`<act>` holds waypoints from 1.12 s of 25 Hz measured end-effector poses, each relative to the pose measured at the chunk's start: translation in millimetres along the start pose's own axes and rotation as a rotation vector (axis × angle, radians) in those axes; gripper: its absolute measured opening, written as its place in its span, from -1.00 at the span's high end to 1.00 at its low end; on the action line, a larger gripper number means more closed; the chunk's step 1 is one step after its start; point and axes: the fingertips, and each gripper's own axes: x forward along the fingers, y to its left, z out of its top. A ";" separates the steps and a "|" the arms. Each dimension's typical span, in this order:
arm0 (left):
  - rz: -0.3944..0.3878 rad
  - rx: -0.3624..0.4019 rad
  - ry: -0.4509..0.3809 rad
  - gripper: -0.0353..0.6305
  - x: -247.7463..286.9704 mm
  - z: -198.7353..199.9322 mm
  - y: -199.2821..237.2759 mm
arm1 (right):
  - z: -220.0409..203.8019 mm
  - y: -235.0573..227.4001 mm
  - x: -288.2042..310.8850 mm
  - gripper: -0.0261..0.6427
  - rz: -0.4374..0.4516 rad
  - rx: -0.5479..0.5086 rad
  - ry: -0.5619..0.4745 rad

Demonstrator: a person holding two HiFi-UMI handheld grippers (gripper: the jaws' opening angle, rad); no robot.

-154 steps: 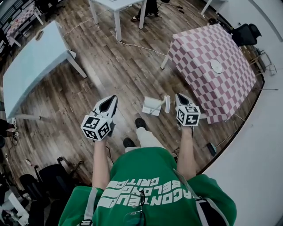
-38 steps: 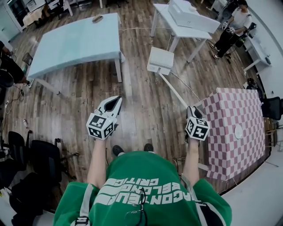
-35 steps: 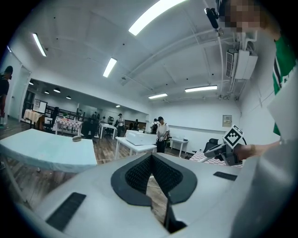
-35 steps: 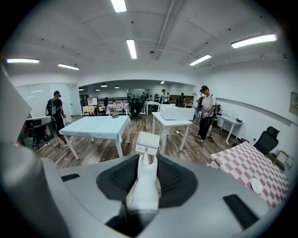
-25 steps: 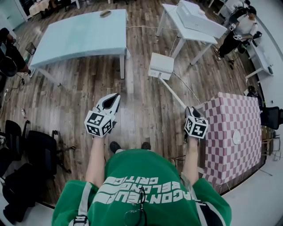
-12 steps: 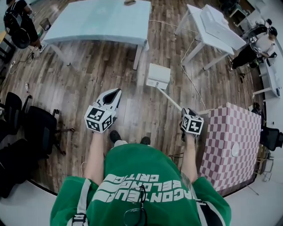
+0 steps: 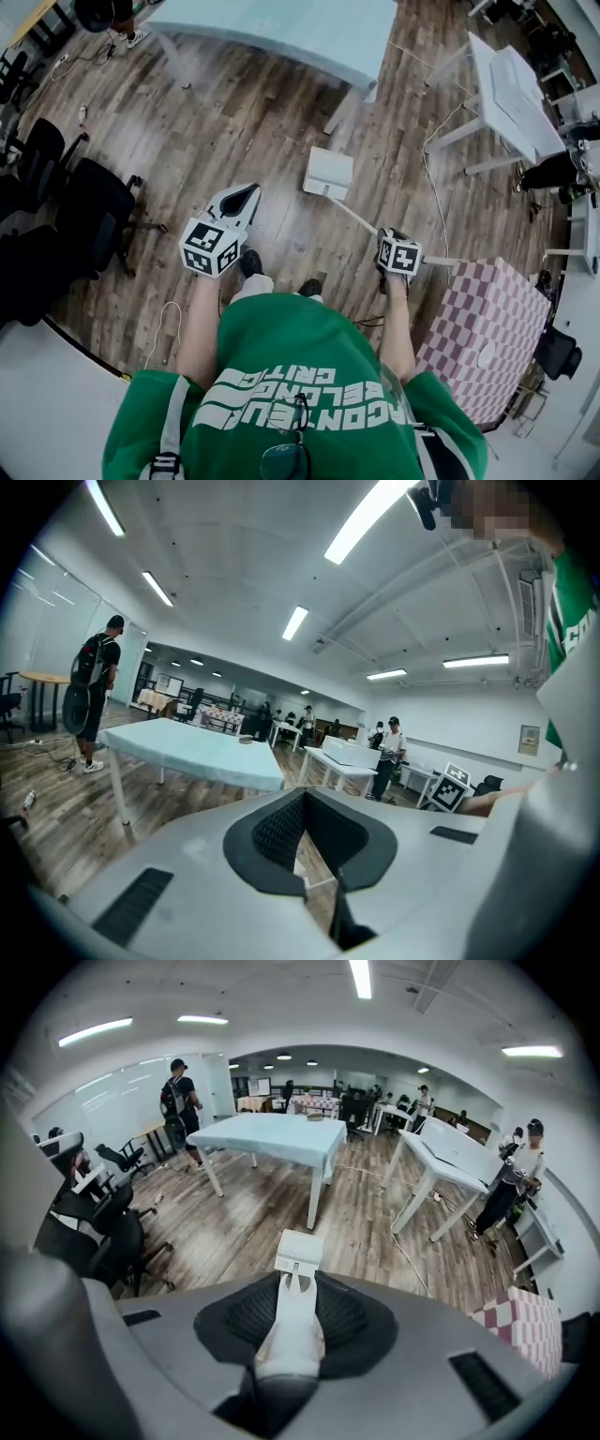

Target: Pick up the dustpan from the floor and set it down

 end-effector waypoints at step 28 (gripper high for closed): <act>0.380 -0.211 -0.006 0.92 -161.9 -78.0 139.5 | 39.2 253.9 198.3 0.57 0.202 -0.534 0.264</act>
